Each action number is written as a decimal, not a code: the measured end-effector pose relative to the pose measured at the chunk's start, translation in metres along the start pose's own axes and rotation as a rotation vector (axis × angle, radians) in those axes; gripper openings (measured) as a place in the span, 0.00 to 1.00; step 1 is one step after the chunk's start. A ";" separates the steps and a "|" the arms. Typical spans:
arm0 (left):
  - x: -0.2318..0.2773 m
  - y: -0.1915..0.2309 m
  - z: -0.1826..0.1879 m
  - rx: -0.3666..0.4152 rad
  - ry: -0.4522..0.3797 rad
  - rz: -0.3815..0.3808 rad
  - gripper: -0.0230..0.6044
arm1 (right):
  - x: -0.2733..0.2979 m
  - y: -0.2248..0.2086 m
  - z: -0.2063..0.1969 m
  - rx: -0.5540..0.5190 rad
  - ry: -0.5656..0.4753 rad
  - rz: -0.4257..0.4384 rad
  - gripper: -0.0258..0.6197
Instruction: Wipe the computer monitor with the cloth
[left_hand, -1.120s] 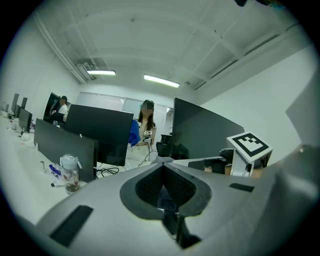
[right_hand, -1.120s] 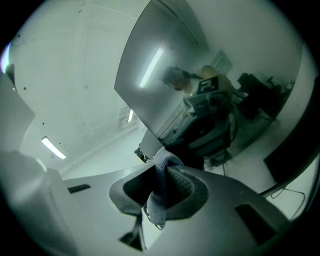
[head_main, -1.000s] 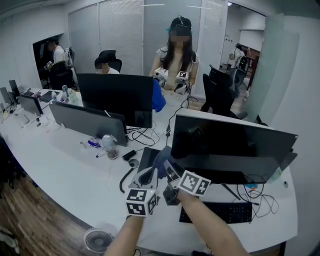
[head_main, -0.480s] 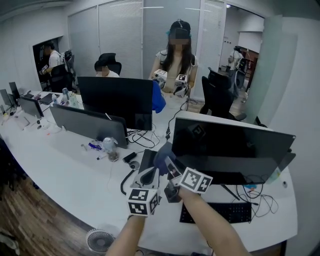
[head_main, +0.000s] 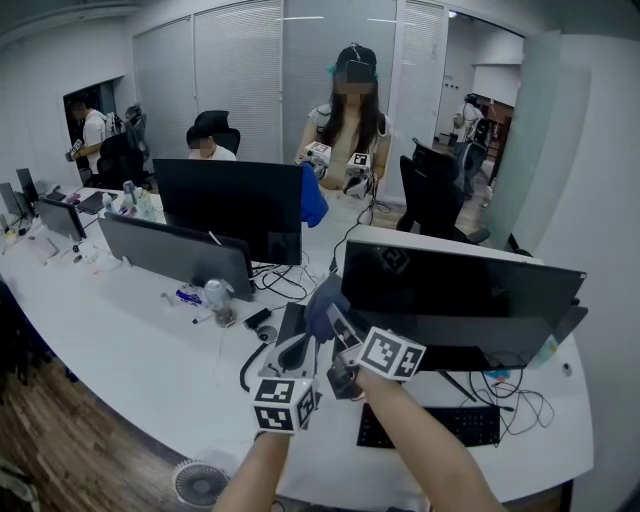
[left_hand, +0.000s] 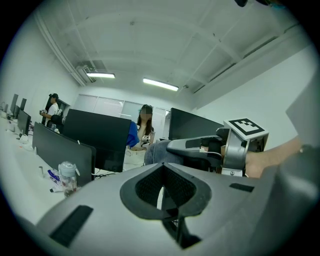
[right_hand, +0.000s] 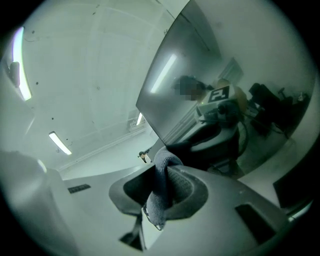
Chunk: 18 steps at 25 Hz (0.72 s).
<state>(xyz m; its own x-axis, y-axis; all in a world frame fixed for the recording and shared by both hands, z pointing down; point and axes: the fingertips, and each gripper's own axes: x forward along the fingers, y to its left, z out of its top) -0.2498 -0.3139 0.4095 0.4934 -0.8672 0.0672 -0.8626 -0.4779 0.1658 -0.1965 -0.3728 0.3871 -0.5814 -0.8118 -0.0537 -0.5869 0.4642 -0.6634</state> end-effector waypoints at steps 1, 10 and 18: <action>0.000 0.000 0.001 0.000 -0.002 0.001 0.05 | 0.001 0.002 0.003 -0.009 -0.001 0.005 0.13; 0.004 -0.011 0.009 0.018 -0.008 -0.008 0.05 | 0.004 0.021 0.027 -0.043 -0.029 0.045 0.13; 0.007 -0.015 0.020 0.032 -0.024 -0.017 0.05 | 0.005 0.030 0.040 -0.076 -0.040 0.062 0.13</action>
<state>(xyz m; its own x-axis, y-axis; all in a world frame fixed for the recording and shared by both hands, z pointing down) -0.2360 -0.3158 0.3878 0.5051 -0.8621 0.0408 -0.8576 -0.4961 0.1355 -0.1949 -0.3767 0.3372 -0.5957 -0.7935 -0.1241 -0.5925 0.5385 -0.5991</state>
